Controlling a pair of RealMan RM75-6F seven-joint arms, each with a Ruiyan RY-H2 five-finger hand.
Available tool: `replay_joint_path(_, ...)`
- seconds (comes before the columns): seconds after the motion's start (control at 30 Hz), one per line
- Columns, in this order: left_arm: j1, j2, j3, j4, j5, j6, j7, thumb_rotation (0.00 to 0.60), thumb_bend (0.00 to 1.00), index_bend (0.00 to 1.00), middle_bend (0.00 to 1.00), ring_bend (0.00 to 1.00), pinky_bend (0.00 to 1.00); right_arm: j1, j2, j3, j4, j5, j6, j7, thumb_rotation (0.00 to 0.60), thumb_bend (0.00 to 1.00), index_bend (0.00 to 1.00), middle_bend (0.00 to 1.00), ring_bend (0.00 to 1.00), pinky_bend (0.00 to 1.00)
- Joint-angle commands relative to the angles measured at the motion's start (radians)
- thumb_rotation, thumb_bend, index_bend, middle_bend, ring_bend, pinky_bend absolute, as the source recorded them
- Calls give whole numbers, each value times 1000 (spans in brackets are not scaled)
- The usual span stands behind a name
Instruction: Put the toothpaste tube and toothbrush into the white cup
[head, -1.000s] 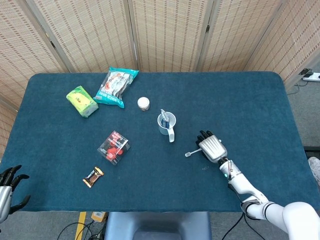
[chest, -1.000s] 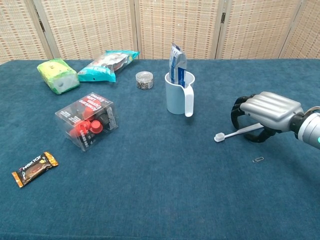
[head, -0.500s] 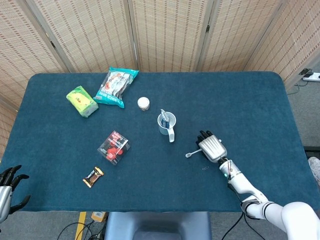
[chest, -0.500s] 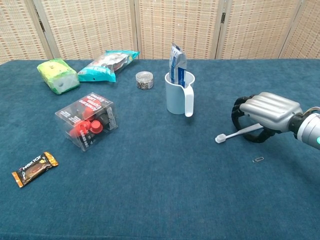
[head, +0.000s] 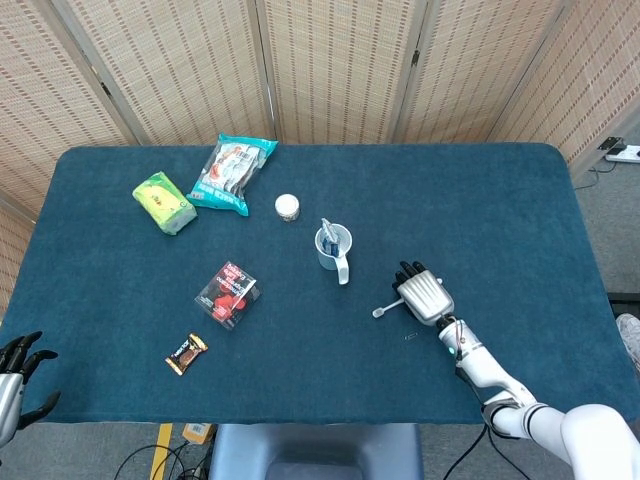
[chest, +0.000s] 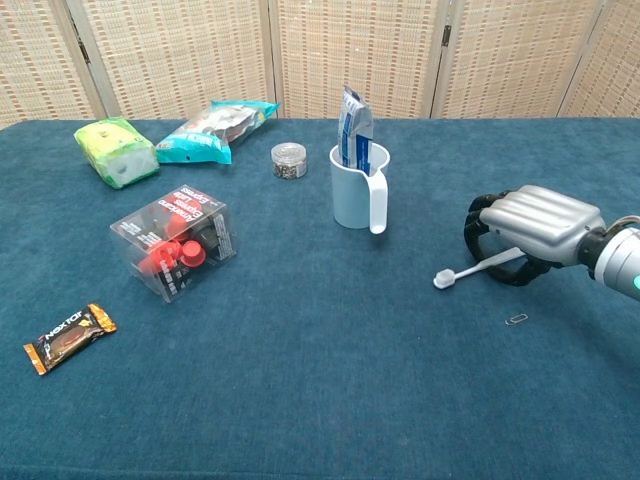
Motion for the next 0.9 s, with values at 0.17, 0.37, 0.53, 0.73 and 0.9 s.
replay_joint_path(0.17, 3, 1, -1, 2, 2, 6, -5, 600, 311, 352, 142, 124, 195, -14, 43, 19, -63, 0, 56, 48, 600, 434, 604, 390, 143, 245)
replay_joint_path(0.37, 2, 2, -2, -3, 10, 13, -4, 600, 310, 351, 142, 124, 194, -32, 149, 82, -256, 21, 139, 166, 600, 436, 622, 407, 143, 245)
replay_joint_path(0.53, 0, 5, -2, -13, 19, 19, -1, 600, 310, 352, 142, 124, 194, -37, 236, 145, -434, 52, 169, 324, 600, 436, 633, 416, 152, 245)
replay_joint_path(0.73, -2, 10, -1, -25, 26, 20, 3, 600, 310, 351, 142, 124, 195, -18, 265, 219, -538, 102, 151, 502, 600, 435, 636, 421, 152, 245)
replay_joint_path(0.9, 0, 16, 1, -34, 29, 22, 2, 600, 311, 351, 142, 124, 194, 23, 242, 284, -549, 164, 100, 609, 600, 427, 637, 422, 152, 245)
